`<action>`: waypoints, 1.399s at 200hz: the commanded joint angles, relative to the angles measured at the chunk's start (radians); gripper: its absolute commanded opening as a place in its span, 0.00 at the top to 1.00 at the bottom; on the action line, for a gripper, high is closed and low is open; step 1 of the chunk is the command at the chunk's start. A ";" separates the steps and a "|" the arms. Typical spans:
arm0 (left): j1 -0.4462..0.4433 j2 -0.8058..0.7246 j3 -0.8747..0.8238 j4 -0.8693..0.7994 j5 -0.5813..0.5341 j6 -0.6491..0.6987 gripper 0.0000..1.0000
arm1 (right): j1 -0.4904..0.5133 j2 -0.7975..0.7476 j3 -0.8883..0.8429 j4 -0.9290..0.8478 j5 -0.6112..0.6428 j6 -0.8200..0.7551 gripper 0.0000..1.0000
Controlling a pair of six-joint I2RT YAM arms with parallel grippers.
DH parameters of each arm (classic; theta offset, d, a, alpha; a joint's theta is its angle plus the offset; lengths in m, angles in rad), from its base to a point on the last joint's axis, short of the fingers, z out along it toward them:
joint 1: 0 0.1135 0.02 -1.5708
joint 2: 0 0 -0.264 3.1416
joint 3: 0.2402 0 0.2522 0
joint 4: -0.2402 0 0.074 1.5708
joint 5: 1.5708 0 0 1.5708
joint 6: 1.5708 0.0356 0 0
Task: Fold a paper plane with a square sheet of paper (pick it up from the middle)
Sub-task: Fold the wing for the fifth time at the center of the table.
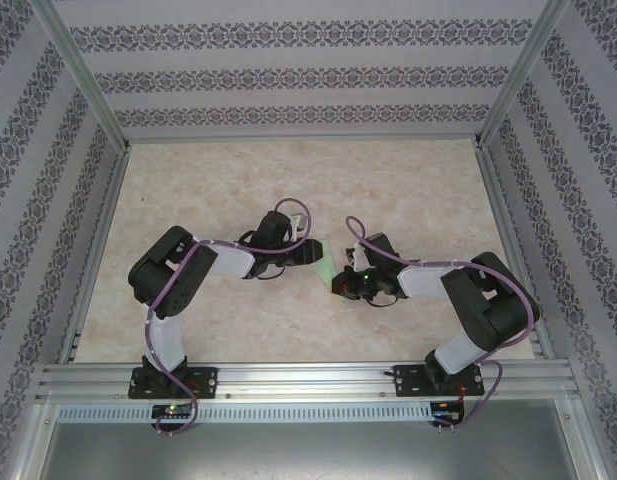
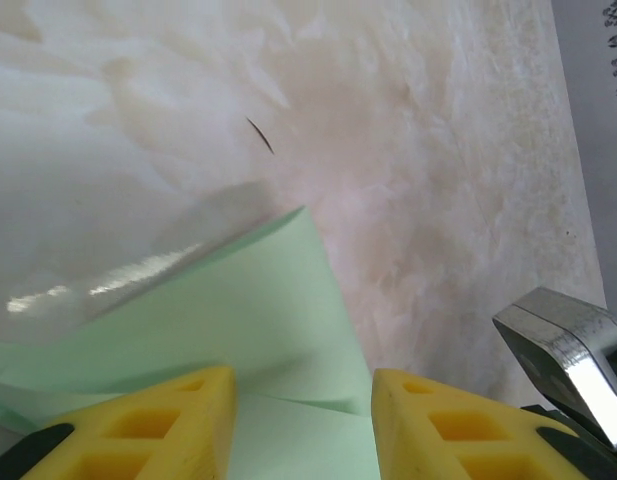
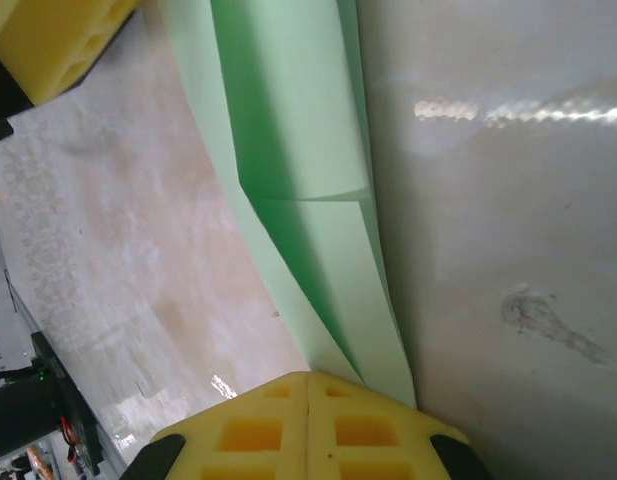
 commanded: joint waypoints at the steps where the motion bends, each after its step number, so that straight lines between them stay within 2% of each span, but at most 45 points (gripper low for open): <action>1: 0.028 0.019 0.008 -0.014 -0.025 0.054 0.58 | -0.003 0.010 -0.043 -0.129 0.055 -0.021 1.00; 60: 0.063 0.029 0.007 0.019 -0.002 0.080 0.58 | -0.003 0.022 -0.047 -0.114 0.050 -0.019 1.00; 126: 0.114 0.013 0.041 -0.043 -0.005 0.121 0.57 | -0.003 0.023 -0.042 -0.108 0.053 -0.009 1.00; 185: 0.112 -0.170 0.041 -0.141 0.020 0.126 0.55 | -0.003 0.019 -0.023 -0.099 0.050 0.004 1.00; 209: 0.086 -0.235 -0.024 -0.101 0.055 0.083 0.58 | -0.003 0.025 -0.018 -0.094 0.049 0.006 1.00; 242: -0.030 -0.247 -0.051 -0.109 0.089 0.055 0.69 | -0.003 0.032 -0.020 -0.087 0.055 0.012 1.00; 254: -0.062 -0.240 -0.066 -0.106 0.077 0.040 0.70 | -0.003 0.032 -0.023 -0.086 0.054 0.012 1.00; 280: -0.105 -0.193 -0.113 0.023 0.088 -0.057 0.71 | -0.003 0.032 -0.029 -0.078 0.060 0.017 1.00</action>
